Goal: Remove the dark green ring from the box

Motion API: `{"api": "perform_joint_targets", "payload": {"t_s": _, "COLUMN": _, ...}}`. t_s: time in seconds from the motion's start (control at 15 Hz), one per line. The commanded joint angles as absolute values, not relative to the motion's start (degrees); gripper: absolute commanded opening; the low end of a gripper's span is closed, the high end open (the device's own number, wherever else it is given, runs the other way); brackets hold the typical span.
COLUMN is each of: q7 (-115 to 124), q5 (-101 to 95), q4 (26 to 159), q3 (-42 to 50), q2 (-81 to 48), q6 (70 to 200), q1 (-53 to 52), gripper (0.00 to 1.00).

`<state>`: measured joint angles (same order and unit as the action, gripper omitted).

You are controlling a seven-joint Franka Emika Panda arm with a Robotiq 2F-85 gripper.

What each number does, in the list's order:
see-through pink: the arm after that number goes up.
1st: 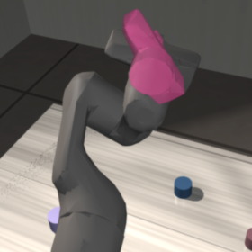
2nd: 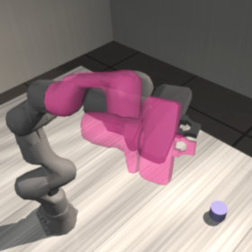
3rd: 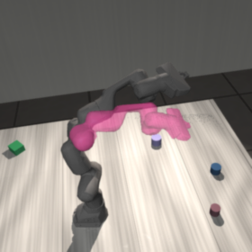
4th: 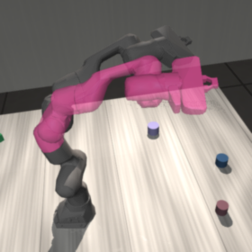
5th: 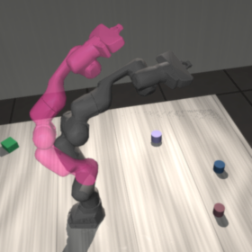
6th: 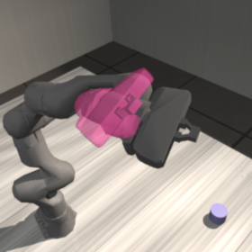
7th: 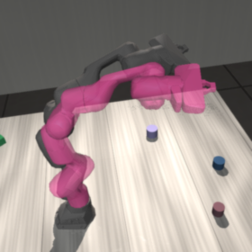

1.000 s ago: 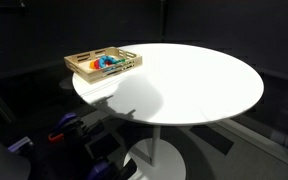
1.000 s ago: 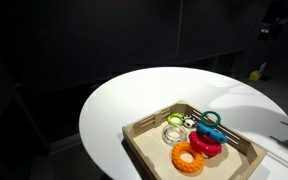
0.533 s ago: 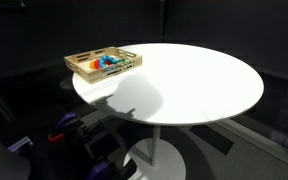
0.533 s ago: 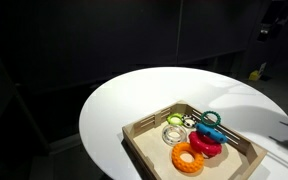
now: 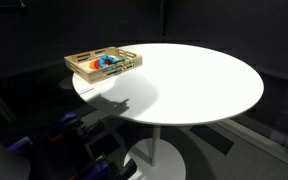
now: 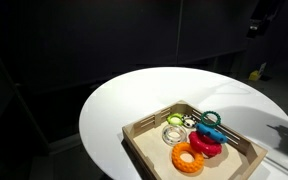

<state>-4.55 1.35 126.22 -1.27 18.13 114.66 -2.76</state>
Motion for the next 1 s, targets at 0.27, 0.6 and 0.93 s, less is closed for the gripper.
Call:
{"api": "perform_joint_targets", "payload": {"t_s": 0.27, "q7": -3.58, "q5": -0.72, "q4": 121.19, "q3": -6.06, "q2": 11.87, "q6": 114.92, "q1": -5.89, "gripper": 1.0}}
{"api": "perform_joint_targets", "payload": {"t_s": 0.6, "q7": -2.97, "q5": -4.7, "q4": 123.1, "q3": -7.97, "q2": 9.74, "q6": 115.03, "q1": -6.81, "gripper": 1.0}}
{"api": "perform_joint_targets", "payload": {"t_s": 0.93, "q7": -4.43, "q5": -2.72, "q4": 124.07, "q3": -7.69, "q2": 8.03, "q6": 115.29, "q1": -7.23, "gripper": 1.0}}
